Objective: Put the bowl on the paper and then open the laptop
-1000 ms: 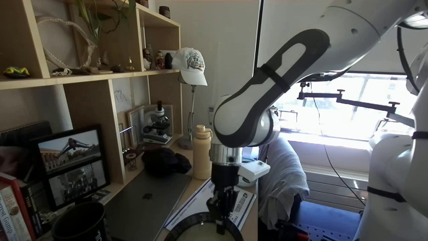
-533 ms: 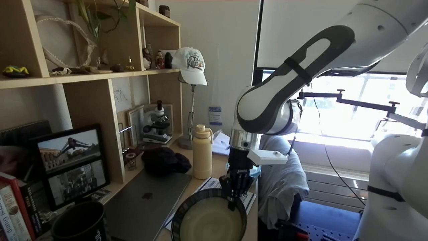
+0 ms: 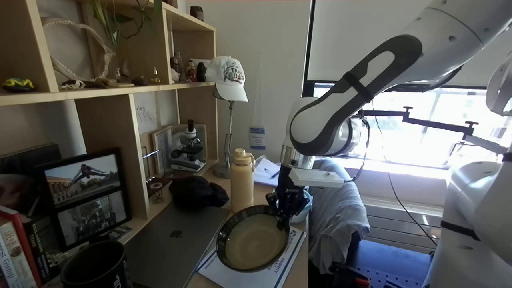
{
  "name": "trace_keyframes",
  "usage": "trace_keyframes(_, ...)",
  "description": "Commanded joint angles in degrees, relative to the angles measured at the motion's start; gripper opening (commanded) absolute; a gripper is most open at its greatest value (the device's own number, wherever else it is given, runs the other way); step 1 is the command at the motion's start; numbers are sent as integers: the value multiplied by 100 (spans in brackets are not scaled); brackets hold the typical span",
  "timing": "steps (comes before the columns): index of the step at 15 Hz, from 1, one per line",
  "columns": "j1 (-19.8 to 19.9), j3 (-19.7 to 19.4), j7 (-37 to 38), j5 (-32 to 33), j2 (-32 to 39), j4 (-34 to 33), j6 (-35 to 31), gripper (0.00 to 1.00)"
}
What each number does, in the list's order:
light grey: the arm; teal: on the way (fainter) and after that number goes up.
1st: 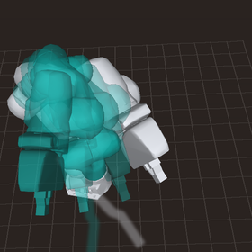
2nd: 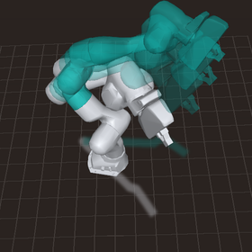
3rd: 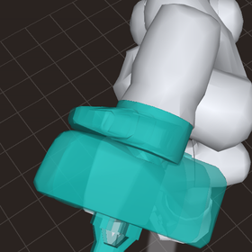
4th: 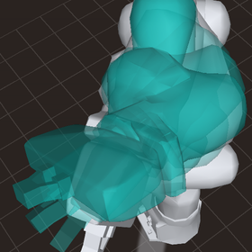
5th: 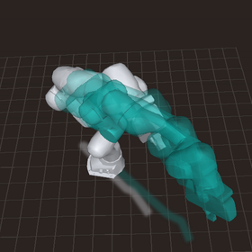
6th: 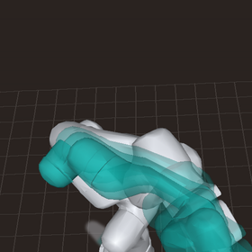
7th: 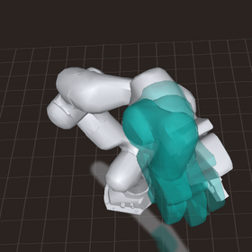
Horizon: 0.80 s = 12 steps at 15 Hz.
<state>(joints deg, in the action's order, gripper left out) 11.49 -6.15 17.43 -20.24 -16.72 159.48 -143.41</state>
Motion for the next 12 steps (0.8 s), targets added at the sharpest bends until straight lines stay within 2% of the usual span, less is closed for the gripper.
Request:
trace_keyframes(1,146,-32,479,218,-142,0,11,5)
trace_keyframes(5,96,-85,415,117,164,5,-351,5)
trace_keyframes(12,-78,-164,129,-176,1052,19,-1568,5)
